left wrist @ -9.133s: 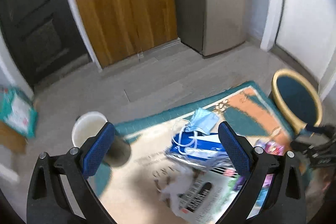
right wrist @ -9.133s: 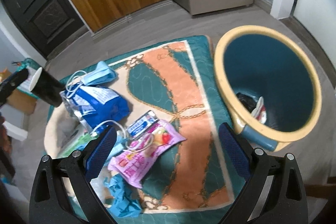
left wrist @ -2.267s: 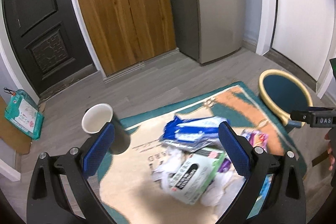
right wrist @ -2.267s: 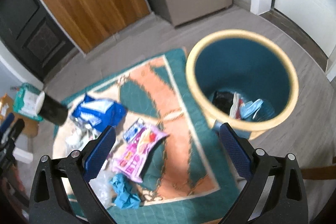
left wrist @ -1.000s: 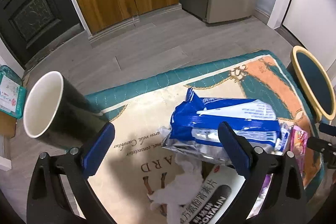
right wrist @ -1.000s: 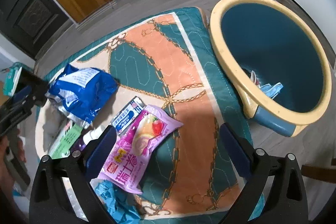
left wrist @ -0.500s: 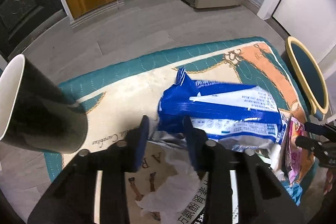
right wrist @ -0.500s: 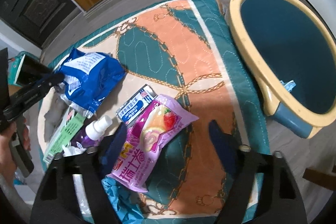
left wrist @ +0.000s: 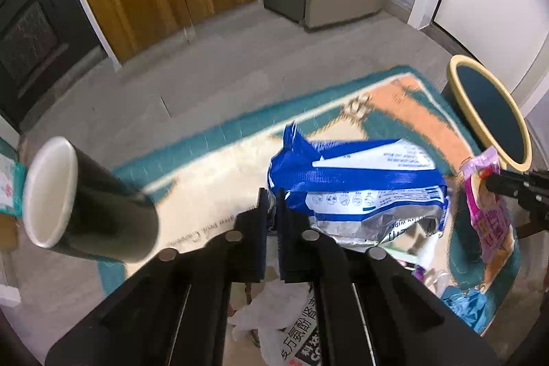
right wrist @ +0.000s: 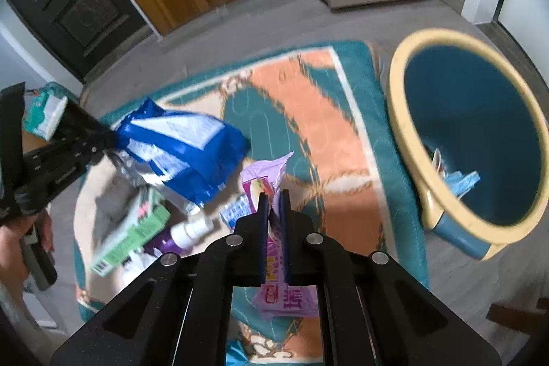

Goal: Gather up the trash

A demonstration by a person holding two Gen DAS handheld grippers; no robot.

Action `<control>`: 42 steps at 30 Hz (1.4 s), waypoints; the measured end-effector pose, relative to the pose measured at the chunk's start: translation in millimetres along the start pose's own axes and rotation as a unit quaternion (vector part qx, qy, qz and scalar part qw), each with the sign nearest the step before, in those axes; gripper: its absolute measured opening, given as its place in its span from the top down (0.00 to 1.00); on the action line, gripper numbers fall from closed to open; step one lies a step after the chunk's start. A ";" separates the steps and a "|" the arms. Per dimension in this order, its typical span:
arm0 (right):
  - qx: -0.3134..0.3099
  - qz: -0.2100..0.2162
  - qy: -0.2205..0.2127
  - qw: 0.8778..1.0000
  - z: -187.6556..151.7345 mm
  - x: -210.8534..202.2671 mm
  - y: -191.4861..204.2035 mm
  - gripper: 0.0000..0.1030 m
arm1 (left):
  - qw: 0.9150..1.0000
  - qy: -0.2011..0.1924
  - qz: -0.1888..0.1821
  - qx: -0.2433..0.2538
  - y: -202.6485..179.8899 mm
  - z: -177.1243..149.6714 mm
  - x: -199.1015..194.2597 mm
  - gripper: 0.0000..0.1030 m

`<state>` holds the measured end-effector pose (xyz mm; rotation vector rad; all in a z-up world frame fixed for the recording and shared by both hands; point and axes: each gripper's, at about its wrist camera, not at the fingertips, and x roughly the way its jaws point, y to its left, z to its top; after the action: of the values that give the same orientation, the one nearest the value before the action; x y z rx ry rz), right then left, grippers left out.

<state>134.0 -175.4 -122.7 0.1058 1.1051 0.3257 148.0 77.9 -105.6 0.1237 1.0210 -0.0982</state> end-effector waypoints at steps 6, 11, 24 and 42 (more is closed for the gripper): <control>-0.003 0.010 -0.039 0.999 12.6 -25.2 1.8 0.93 | 0.996 -0.036 0.040 0.068 -29.5 9.7 -40.0 0.99; -0.008 0.024 -0.072 0.997 23.7 -49.1 3.1 0.93 | 0.989 -0.061 0.070 0.115 -52.6 11.8 -71.9 0.99; -0.004 0.049 -0.108 0.993 35.6 -85.9 -3.7 0.93 | 0.973 -0.104 0.115 0.171 -93.3 22.4 -109.6 0.99; 0.041 0.026 -0.163 0.985 48.7 -130.8 -65.5 0.93 | 0.968 -0.164 0.060 0.181 -146.5 61.5 -121.7 0.99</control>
<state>137.6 -274.3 -4.4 0.2527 0.7916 0.2976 116.3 -73.2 21.8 0.4874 0.6541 -0.1884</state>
